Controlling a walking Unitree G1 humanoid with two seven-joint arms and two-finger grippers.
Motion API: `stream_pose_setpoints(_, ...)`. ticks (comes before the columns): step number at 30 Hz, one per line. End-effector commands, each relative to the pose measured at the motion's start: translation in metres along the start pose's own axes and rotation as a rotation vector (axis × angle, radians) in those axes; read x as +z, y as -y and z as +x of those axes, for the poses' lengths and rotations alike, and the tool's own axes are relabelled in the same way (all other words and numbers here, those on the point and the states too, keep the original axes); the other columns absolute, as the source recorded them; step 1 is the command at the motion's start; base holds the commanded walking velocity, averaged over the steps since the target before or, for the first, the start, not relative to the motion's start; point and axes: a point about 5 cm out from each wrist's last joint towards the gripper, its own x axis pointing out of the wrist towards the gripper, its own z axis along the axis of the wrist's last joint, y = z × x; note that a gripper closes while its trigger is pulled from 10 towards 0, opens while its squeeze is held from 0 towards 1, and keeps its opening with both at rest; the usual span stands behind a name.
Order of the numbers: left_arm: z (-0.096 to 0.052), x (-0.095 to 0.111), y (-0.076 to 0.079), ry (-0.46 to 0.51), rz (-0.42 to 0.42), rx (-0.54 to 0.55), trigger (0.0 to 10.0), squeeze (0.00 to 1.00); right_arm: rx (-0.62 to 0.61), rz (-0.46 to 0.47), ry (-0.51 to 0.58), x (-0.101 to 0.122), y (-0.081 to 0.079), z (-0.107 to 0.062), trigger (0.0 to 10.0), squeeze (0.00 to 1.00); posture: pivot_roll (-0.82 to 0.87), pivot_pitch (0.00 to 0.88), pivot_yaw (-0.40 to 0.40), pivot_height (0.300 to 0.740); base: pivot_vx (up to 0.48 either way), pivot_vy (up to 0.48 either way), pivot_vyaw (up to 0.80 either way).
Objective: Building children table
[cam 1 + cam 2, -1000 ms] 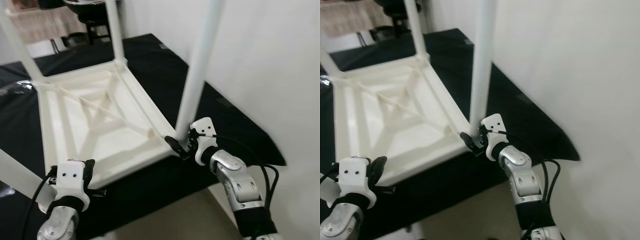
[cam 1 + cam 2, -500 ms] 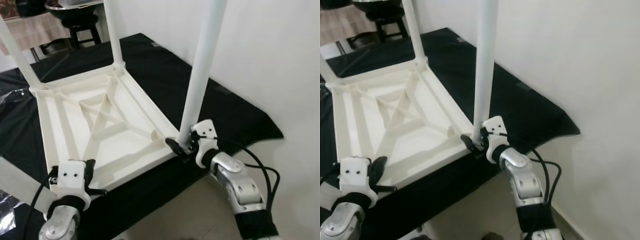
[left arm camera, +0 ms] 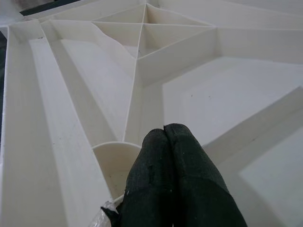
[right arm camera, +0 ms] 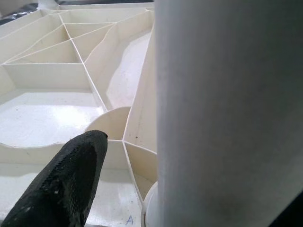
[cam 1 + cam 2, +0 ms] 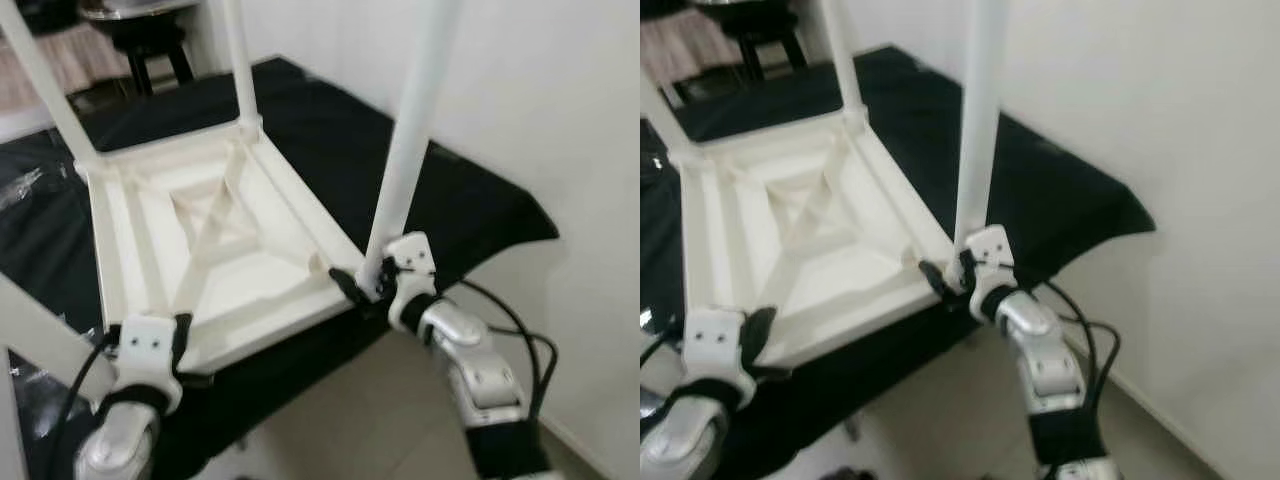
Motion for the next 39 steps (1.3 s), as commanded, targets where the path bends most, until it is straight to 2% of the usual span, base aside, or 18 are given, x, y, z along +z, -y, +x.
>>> stream_pose_setpoints(1,-0.003,-0.008,-0.003,-0.039,0.021,0.009,10.0,0.00,0.071,-0.003,-0.002,-0.001,-0.009,0.004,10.0,0.00,0.08,0.129,-0.029,0.740,0.000,0.000,0.80)
stream_pose_setpoints(7,-0.002,-0.007,0.001,-0.029,0.019,-0.015,10.0,0.00,0.125,-0.038,0.014,0.000,-0.007,0.006,10.0,0.00,0.08,0.128,-0.028,0.740,0.000,0.000,0.80)
stream_pose_setpoints(11,-0.002,-0.006,0.002,-0.028,0.021,-0.019,10.0,0.00,0.117,-0.059,-0.002,0.000,-0.003,0.009,10.0,0.00,0.08,0.128,-0.028,0.740,0.000,0.000,0.80)
stream_pose_setpoints(12,-0.002,-0.006,0.002,-0.029,0.022,-0.020,10.0,0.00,0.099,-0.099,-0.014,0.000,0.000,0.011,10.0,0.00,0.08,0.133,-0.033,0.740,0.000,0.000,0.80)
stream_pose_setpoints(13,-0.002,-0.006,0.002,-0.029,0.022,-0.020,10.0,0.00,0.099,-0.099,-0.014,0.000,0.000,0.011,10.0,0.00,0.08,0.133,-0.033,0.740,0.000,0.000,0.80)
stream_pose_setpoints(15,-0.003,-0.006,0.003,-0.030,0.021,-0.022,10.0,0.00,0.035,-0.128,-0.063,-0.003,0.007,0.014,10.0,0.00,0.08,0.137,-0.039,0.740,0.000,0.000,0.00)
stream_pose_setpoints(18,-0.004,-0.007,0.003,-0.032,0.027,-0.029,10.0,0.00,0.003,-0.128,-0.095,-0.007,0.010,0.014,10.0,0.00,0.08,0.140,-0.039,0.740,0.000,0.000,0.00)
stream_pose_setpoints(26,-0.003,-0.006,0.008,-0.031,0.014,-0.080,10.0,0.00,0.031,-0.121,-0.100,-0.010,0.009,0.011,10.0,0.00,0.08,0.141,-0.038,0.740,0.000,0.000,0.00)
stream_pose_setpoints(28,-0.002,-0.004,0.013,-0.023,0.015,-0.122,10.0,0.00,0.051,-0.119,-0.098,-0.011,0.008,0.008,10.0,0.00,0.08,0.142,-0.038,0.740,0.000,0.000,0.00)
stream_pose_setpoints(30,-0.007,0.000,0.025,-0.020,-0.009,-0.239,10.0,0.00,0.067,-0.090,-0.085,-0.012,0.008,0.002,10.0,0.00,0.08,0.142,-0.041,0.740,0.000,0.000,0.00)
stream_pose_setpoints(32,-0.009,0.000,0.029,-0.020,-0.011,-0.282,10.0,0.00,0.074,-0.079,-0.078,-0.012,0.008,0.000,10.0,0.00,0.08,0.144,-0.040,0.740,0.000,0.000,0.00)
stream_pose_setpoints(36,-0.029,0.001,0.042,-0.051,-0.057,-0.449,10.0,0.00,0.082,-0.002,-0.020,-0.013,0.006,-0.028,10.0,0.00,0.09,0.144,-0.035,0.740,0.000,0.000,0.00)
stream_pose_setpoints(37,-0.029,0.001,0.042,-0.051,-0.057,-0.449,10.0,0.00,0.082,-0.002,-0.020,-0.013,0.006,-0.028,10.0,0.00,0.09,0.144,-0.035,0.740,0.000,0.000,0.00)
stream_pose_setpoints(39,-0.038,0.001,0.045,-0.062,-0.072,-0.501,10.0,0.00,0.075,0.029,-0.010,-0.016,0.003,-0.041,10.0,0.00,0.09,0.145,-0.033,0.740,0.000,0.000,0.00)
